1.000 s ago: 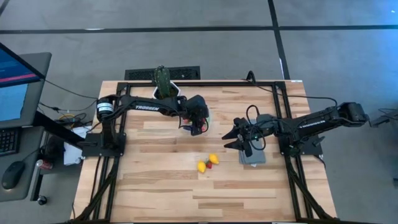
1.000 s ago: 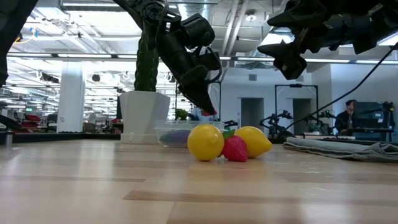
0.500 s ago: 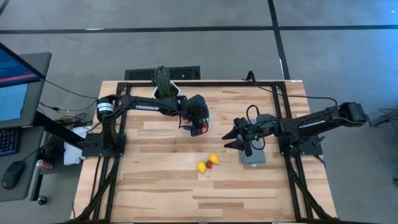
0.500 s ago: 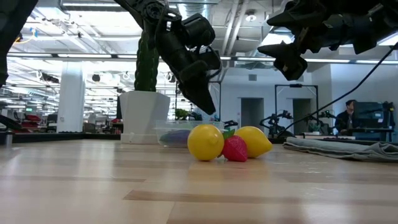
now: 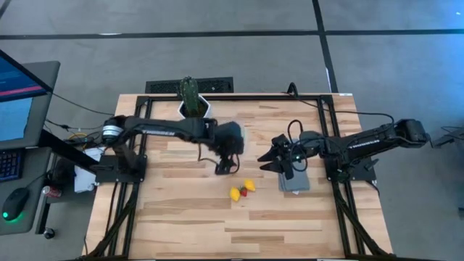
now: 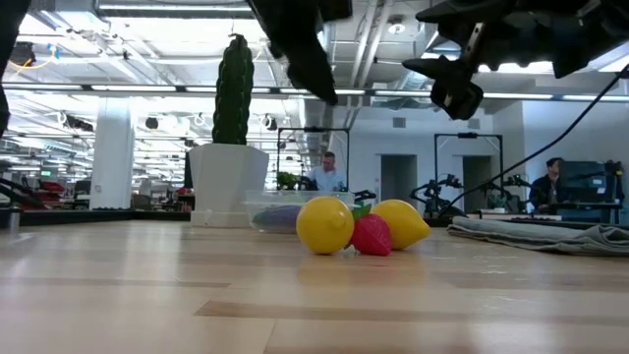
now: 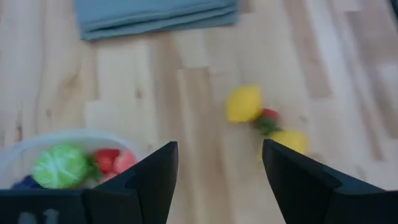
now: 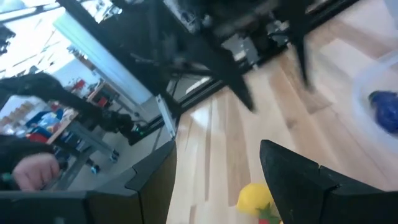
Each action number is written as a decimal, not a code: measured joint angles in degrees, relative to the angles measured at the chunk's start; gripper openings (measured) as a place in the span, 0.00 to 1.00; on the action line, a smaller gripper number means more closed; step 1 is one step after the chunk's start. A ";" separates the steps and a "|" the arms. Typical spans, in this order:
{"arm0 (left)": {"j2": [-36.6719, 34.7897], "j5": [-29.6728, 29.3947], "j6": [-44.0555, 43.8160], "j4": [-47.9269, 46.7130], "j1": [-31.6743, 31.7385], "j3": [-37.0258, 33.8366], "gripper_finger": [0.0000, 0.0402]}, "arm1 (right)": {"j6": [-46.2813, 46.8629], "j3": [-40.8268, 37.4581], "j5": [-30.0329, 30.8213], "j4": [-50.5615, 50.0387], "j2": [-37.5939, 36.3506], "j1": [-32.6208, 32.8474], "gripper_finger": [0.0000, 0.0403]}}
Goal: Pick and placing Produce into tupperware
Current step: Put the right lemon into the transparent bin
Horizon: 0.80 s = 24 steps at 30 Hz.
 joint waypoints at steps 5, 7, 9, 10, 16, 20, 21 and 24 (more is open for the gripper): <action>-2.83 -4.59 -4.30 -4.69 -6.90 0.01 0.56 | -0.09 0.02 -0.77 -2.39 0.00 3.15 0.63; -3.23 -6.76 -6.30 -5.67 -9.86 -0.03 0.56 | -0.10 0.02 -0.29 -3.62 0.00 4.79 0.63; -3.70 -8.98 -8.03 -5.69 -13.04 -0.27 0.56 | -0.32 0.02 1.78 -5.60 0.00 6.77 0.63; -3.87 -10.18 -8.86 -5.48 -14.52 -0.71 0.56 | -0.39 0.02 3.23 -6.23 0.00 7.79 0.63; -4.30 -19.67 -15.83 -4.94 -23.02 -6.02 0.56 | -2.62 0.03 13.70 -6.62 0.00 14.31 0.63; -5.49 -25.70 -22.49 -1.98 -27.93 -11.23 0.56 | -4.34 2.05 20.81 -11.42 0.00 17.87 0.59; -6.01 -27.64 -24.06 -1.04 -29.21 -12.80 0.56 | -4.77 2.74 22.28 -13.29 0.00 18.55 0.58; -8.13 -33.44 -28.18 3.24 -32.50 -17.16 0.56 | -5.44 4.43 24.94 -18.63 0.00 19.68 0.55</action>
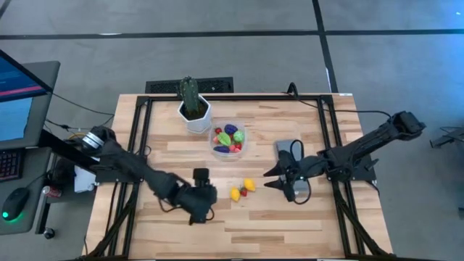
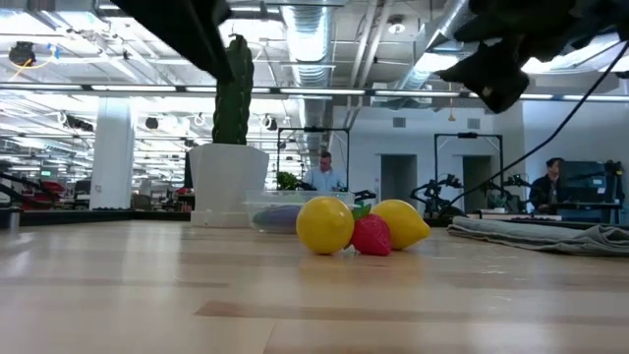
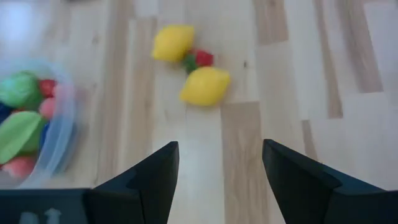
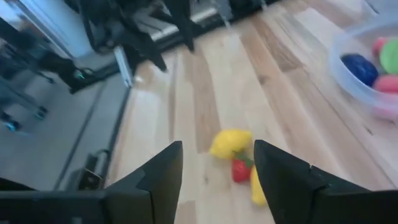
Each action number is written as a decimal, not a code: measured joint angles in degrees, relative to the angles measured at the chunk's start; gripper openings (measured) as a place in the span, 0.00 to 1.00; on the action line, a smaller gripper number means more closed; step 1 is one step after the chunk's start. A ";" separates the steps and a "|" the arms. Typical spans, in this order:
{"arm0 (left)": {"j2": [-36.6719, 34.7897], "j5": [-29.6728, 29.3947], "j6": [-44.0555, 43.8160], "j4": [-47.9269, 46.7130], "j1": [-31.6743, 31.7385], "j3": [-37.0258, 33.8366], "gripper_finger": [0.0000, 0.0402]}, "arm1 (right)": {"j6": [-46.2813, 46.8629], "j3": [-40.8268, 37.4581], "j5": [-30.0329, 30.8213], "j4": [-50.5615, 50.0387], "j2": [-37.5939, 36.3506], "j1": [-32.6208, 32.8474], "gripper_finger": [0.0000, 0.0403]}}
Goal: Pick and placing Produce into tupperware
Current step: Put the right lemon into the transparent bin
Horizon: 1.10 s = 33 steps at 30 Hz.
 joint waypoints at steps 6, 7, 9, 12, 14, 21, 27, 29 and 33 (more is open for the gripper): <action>-6.93 -8.84 -9.58 2.88 -3.87 -9.17 0.56 | 4.74 1.35 -0.16 -8.93 0.33 -0.65 0.50; -8.18 -9.92 -11.17 2.88 -4.36 -10.49 0.56 | 5.58 1.68 -0.38 -10.05 0.73 -0.80 0.50; -10.94 -11.96 -14.02 2.96 -5.50 -13.34 0.56 | 6.66 2.14 -1.32 -12.28 1.07 -0.91 0.51; -14.93 -14.90 -17.52 2.86 -6.88 -16.90 0.56 | 8.37 3.91 -2.99 -13.86 3.55 -0.96 0.55; -17.48 -16.37 -19.22 2.35 -7.51 -19.01 0.56 | 9.07 6.10 -4.21 -15.03 6.40 -1.27 0.58; -24.54 -19.29 -23.43 2.60 -8.87 -24.16 0.56 | 9.70 17.36 -6.37 -23.87 17.97 -1.75 0.66; -26.13 -20.65 -23.76 0.36 -10.26 -24.87 0.56 | 12.23 23.49 -5.17 -26.93 24.40 -3.68 0.66; -26.13 -20.69 -24.06 -0.56 -10.90 -24.87 0.56 | 14.00 24.76 -4.80 -26.11 26.34 -4.34 0.67; -26.21 -21.20 -25.12 -3.19 -12.01 -24.87 0.56 | 15.91 26.54 -4.81 -26.09 29.42 -5.14 0.67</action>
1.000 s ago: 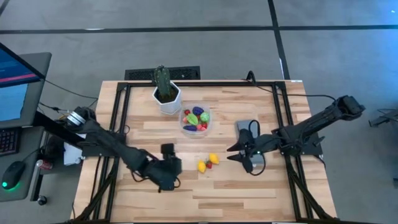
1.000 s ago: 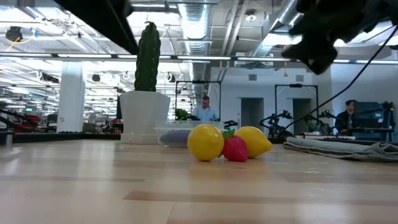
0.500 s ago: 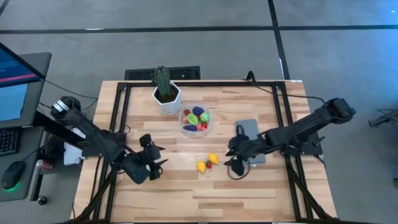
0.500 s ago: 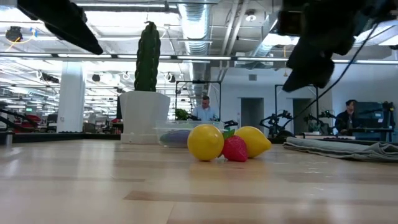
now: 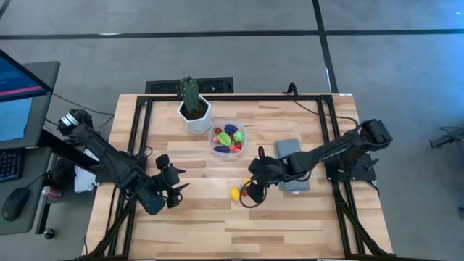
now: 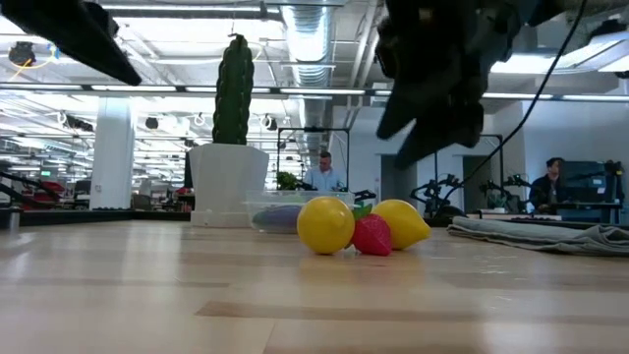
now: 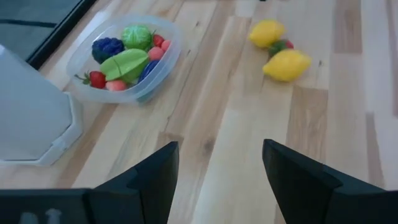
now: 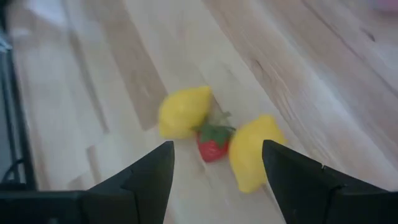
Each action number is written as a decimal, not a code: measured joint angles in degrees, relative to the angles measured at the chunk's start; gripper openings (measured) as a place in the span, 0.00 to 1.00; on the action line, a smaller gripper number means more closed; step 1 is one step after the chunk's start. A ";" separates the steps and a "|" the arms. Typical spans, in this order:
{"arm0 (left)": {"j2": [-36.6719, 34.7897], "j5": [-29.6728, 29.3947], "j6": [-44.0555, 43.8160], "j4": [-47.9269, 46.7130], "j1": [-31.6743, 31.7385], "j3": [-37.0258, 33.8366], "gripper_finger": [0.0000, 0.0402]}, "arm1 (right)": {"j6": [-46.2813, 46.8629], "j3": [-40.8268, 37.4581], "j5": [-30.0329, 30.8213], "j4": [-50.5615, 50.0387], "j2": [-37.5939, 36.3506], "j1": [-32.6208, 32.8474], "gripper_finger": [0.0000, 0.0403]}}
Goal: Pick and placing Produce into tupperware
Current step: Put the right lemon into the transparent bin
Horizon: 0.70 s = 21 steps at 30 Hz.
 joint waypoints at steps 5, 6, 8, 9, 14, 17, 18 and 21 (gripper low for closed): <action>-0.51 -2.08 -2.42 -3.34 -1.82 0.00 0.56 | 0.81 2.46 0.00 -2.74 3.05 -0.01 0.67; -0.49 -2.45 -3.15 -3.57 -2.18 0.00 0.56 | 0.88 3.00 0.02 -3.97 3.67 -0.11 0.67; -0.53 -2.85 -4.39 -5.02 -2.91 0.00 0.56 | 0.98 3.68 0.00 -5.50 4.81 -0.51 0.67; -0.59 -3.13 -4.86 -5.11 -3.23 0.00 0.56 | 1.42 4.01 0.03 -6.05 5.17 -0.73 0.67; -0.57 -4.75 -7.32 -5.74 -4.69 0.00 0.56 | 3.22 4.46 0.10 -6.56 5.97 -2.06 0.67; -0.57 -5.27 -8.17 -5.81 -5.31 0.00 0.56 | 3.26 4.46 0.07 -6.56 5.97 -2.51 0.67; -0.57 -5.29 -8.35 -5.85 -5.48 0.00 0.56 | 3.26 4.46 0.05 -6.59 5.97 -2.54 0.67; -0.57 -5.30 -8.78 -5.83 -5.58 0.00 0.56 | 3.54 4.46 -0.21 -6.50 5.97 -2.51 0.66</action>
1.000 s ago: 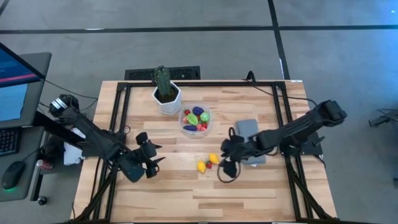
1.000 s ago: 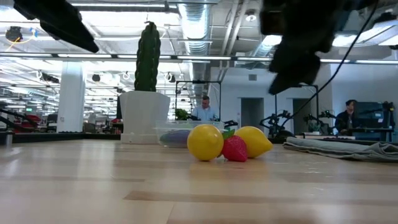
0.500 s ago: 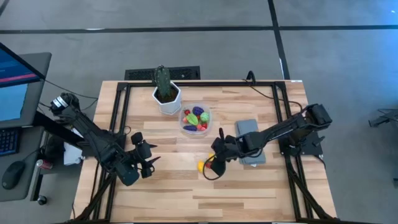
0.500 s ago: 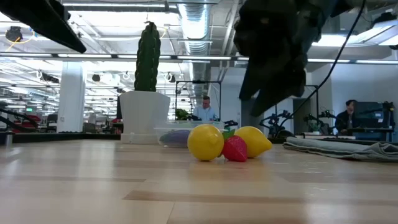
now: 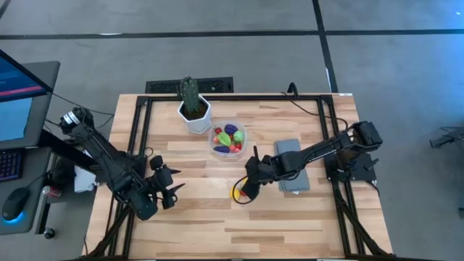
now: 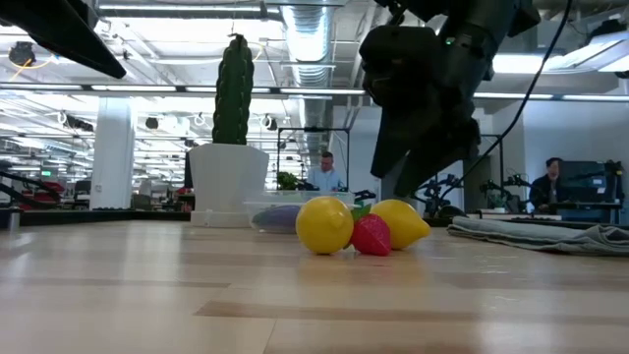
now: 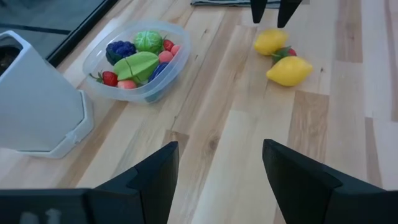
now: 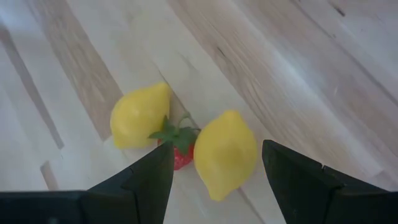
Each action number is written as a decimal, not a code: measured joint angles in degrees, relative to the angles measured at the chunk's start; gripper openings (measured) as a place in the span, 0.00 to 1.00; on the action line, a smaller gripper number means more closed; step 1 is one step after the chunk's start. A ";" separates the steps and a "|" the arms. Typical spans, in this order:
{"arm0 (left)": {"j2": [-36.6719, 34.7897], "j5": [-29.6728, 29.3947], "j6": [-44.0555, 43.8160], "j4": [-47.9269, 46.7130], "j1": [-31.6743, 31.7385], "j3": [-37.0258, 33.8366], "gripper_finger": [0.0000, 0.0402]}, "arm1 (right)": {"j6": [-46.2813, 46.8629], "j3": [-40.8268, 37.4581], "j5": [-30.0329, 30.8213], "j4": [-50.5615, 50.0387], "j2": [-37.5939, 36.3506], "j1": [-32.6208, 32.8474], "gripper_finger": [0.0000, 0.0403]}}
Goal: Pick and placing Produce into tupperware
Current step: Put the right lemon into the transparent bin
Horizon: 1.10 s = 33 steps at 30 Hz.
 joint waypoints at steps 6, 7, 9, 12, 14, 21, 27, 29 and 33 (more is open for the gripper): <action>0.01 -0.02 -0.46 0.02 0.00 0.00 0.56 | 2.21 0.00 -0.21 -1.11 -0.02 0.00 0.66; 0.01 -0.02 -0.44 0.02 0.00 0.00 0.56 | 2.55 0.00 -0.21 -1.44 -0.02 0.02 0.66; 0.01 -0.02 -0.44 0.02 0.00 0.00 0.56 | 3.10 0.00 -0.20 -1.72 0.00 0.16 0.66; 0.03 -0.02 -0.41 0.02 0.00 0.00 0.56 | 4.06 0.00 -0.04 -1.69 0.00 0.50 0.66; 0.03 -0.04 -0.41 0.02 0.00 0.00 0.56 | 4.26 0.00 0.03 -1.65 -0.02 0.70 0.66; 0.03 -0.04 -0.37 0.02 0.00 0.00 0.56 | 4.63 -0.02 0.54 -1.63 -0.02 1.18 0.66; 0.03 -0.05 -0.35 0.02 0.00 0.00 0.56 | 4.71 -0.02 0.71 -1.36 0.49 1.16 0.65; 0.06 -0.20 -0.35 0.02 0.00 0.00 0.56 | 4.78 -0.11 0.47 -1.50 1.18 1.16 0.64; 0.06 -0.54 -0.35 0.02 0.02 0.00 0.56 | 4.76 0.50 -0.07 -0.60 2.83 1.14 0.64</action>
